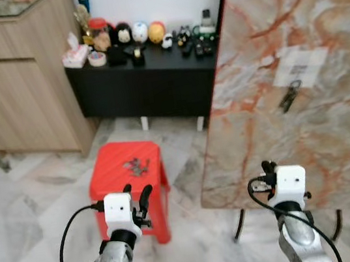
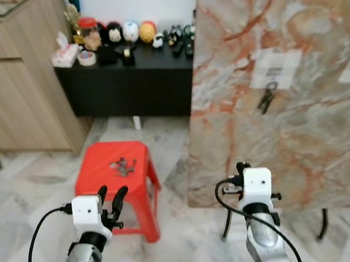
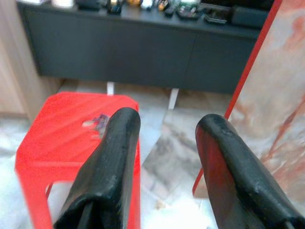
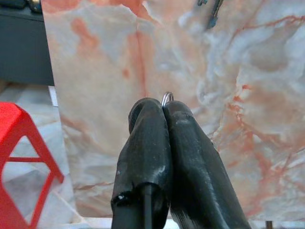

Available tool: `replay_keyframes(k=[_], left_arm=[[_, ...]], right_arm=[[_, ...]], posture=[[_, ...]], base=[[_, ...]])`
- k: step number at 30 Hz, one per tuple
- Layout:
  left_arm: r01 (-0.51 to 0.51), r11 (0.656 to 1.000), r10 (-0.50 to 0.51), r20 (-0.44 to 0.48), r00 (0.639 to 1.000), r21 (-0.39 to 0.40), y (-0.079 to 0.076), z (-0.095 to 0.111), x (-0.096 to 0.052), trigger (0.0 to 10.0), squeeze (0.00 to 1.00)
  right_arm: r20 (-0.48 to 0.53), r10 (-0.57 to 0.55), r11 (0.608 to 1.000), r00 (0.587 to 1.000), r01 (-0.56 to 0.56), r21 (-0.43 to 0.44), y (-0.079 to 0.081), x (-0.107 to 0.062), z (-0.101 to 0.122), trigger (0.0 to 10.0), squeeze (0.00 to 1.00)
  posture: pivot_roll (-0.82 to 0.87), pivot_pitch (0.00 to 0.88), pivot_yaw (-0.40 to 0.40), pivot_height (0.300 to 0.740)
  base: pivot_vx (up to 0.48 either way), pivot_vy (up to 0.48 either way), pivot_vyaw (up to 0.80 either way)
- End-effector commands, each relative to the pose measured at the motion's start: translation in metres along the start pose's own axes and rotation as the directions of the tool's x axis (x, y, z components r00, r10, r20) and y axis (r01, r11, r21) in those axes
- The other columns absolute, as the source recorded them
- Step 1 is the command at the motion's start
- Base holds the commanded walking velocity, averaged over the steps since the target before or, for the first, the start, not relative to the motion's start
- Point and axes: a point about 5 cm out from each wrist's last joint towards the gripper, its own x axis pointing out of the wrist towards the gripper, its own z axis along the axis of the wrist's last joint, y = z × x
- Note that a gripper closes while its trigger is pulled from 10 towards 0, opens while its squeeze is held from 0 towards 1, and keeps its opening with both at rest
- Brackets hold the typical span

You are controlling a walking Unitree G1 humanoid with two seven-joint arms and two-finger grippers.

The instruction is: Hang keys on a hook

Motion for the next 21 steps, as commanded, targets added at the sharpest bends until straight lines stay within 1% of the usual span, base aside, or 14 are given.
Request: replay_keyframes(k=[1, 8, 9, 13, 15, 18, 19, 20, 21], left_arm=[[0.006, 1.0, -0.006, 0.01, 1.0, -0.002, -0.003, 0.002, 0.002, 10.0, 0.0], [0.009, 1.0, -0.009, 0.012, 1.0, -0.002, -0.004, 0.002, 0.002, 10.0, 0.0], [0.012, 1.0, -0.012, 0.013, 1.0, -0.002, -0.004, 0.002, 0.003, 10.0, 0.0], [0.011, 1.0, -0.011, 0.012, 1.0, -0.002, -0.004, 0.002, 0.003, 10.0, 0.0], [0.005, 1.0, -0.005, 0.005, 1.0, -0.005, -0.003, 0.001, 0.003, 10.0, 0.0], [-0.006, 1.0, 0.006, -0.036, 0.999, -0.009, 0.0, -0.007, 0.0, 10.0, 0.0], [-0.011, 1.0, 0.011, -0.064, 0.998, -0.001, 0.002, -0.015, -0.003, 10.0, 0.0], [-0.011, 1.0, 0.011, -0.064, 0.998, -0.001, 0.002, -0.015, -0.003, 10.0, 0.0], [-0.028, 1.0, 0.03, -0.127, 0.991, 0.013, 0.008, -0.03, -0.011, 10.0, 0.0]], right_arm=[[0.006, -0.01, 1.0, 1.0, 0.01, -0.006, -0.004, 0.001, 0.002, 10.0, 0.0], [0.002, -0.024, 1.0, 1.0, 0.024, 0.007, -0.006, 0.003, 0.003, 10.0, 0.0], [-0.005, -0.026, 0.999, 1.0, 0.026, 0.021, -0.006, 0.004, 0.002, 10.0, 0.0], [0.003, -0.021, 1.0, 1.0, 0.021, 0.006, -0.006, 0.003, 0.002, 10.0, 0.0], [0.005, -0.024, 1.0, 1.0, 0.024, 0.011, -0.006, 0.003, 0.002, 10.0, 0.0], [0.015, -0.016, 1.0, 1.0, 0.016, -0.012, -0.005, 0.004, 0.003, 10.0, 0.0], [0.016, -0.018, 1.0, 1.0, 0.018, -0.007, -0.005, 0.004, 0.004, 10.0, 0.0], [0.016, -0.018, 1.0, 1.0, 0.018, -0.007, -0.005, 0.004, 0.004, 10.0, 0.0], [0.018, -0.02, 1.0, 1.0, 0.02, -0.001, -0.004, 0.004, 0.004, 10.0, 0.0]], posture=[[0.06, 0.053, -0.102, 0.74], [0.06, 0.032, -0.099, 0.74], [0.06, 0.03, -0.099, 0.74], [0.06, 0.02, -0.098, 0.74], [0.06, 0.02, -0.098, 0.74], [0.06, 0.016, -0.097, 0.74], [0.06, 0.009, -0.095, 0.74], [0.06, 0.009, -0.095, 0.74], [0.06, 0.006, -0.093, 0.74]], base=[[0.0, -0.42, 0.0], [0.0, -0.419, 0.0], [0.0, -0.416, -0.8], [0.0, -0.39, -0.75], [0.0, 0.0, 0.0], [0.0, 0.0, 0.0], [0.0, 0.0, 0.0], [0.0, 0.0, 0.0], [0.0, 0.0, 0.0]])
